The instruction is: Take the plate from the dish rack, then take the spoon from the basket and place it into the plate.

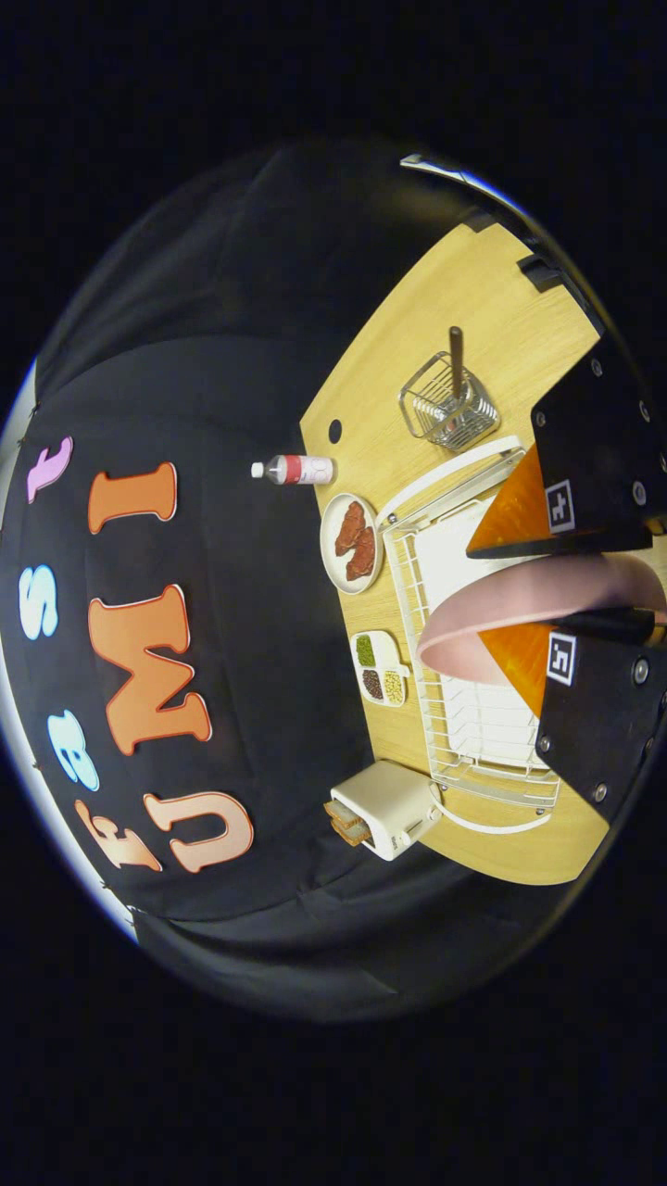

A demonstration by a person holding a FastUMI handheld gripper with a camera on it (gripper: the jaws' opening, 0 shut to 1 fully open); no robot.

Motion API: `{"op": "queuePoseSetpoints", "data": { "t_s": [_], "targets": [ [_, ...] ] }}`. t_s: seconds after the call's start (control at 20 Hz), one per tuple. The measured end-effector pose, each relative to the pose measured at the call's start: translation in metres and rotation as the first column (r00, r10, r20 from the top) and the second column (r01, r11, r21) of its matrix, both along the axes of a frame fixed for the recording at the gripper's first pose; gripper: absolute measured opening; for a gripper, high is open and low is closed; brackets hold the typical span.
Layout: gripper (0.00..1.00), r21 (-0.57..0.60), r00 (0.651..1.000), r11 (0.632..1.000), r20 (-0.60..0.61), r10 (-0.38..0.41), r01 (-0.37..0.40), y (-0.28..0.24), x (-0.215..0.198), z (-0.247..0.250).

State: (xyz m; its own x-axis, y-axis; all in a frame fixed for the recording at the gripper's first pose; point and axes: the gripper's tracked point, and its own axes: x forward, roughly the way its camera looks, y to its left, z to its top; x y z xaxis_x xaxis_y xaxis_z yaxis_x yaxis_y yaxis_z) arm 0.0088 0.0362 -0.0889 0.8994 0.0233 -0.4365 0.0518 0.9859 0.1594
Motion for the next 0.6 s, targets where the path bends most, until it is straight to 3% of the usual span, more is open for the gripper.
{"op": "queuePoseSetpoints", "data": {
  "t_s": [0.45,0.6],
  "targets": [
    [0.25,0.044,0.997,0.999,-0.075,-0.020,0.023,-0.018,-0.063,-0.047],
    [0.25,0.108,0.994,0.994,-0.109,-0.014,0.026,-0.014,-0.082,-0.069]
  ]
}}
